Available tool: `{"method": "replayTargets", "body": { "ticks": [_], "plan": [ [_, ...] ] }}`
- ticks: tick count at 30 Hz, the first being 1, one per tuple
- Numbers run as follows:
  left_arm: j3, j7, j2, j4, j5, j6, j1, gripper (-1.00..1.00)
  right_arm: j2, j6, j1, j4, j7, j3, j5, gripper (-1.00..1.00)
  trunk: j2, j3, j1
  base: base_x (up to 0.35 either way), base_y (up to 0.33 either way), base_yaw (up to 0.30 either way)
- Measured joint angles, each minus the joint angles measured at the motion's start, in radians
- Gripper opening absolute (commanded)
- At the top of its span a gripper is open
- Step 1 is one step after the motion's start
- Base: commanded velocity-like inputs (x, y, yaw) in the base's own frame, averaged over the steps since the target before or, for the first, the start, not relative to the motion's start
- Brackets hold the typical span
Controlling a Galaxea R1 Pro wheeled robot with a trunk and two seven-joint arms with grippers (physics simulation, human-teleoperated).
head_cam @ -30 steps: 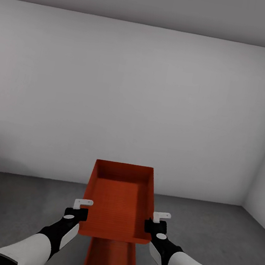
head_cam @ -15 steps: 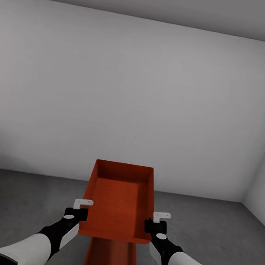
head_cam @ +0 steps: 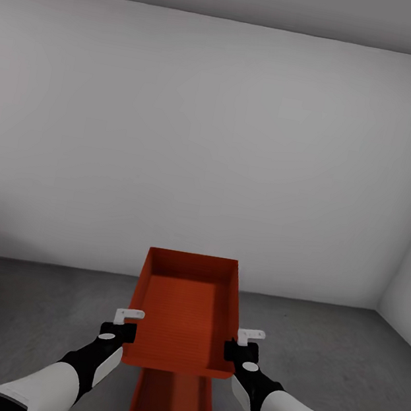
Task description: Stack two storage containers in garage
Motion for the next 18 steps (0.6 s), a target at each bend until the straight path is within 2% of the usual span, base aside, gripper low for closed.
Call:
{"method": "replayTargets", "body": {
  "ticks": [18],
  "plan": [
    [0.000,0.000,0.000,0.000,0.000,0.000,0.000,-1.00,0.000,0.000,0.000,0.000,0.000,0.000,0.000,-1.00,0.000,-0.028,0.000,0.000,0.000,0.000]
  ]
}}
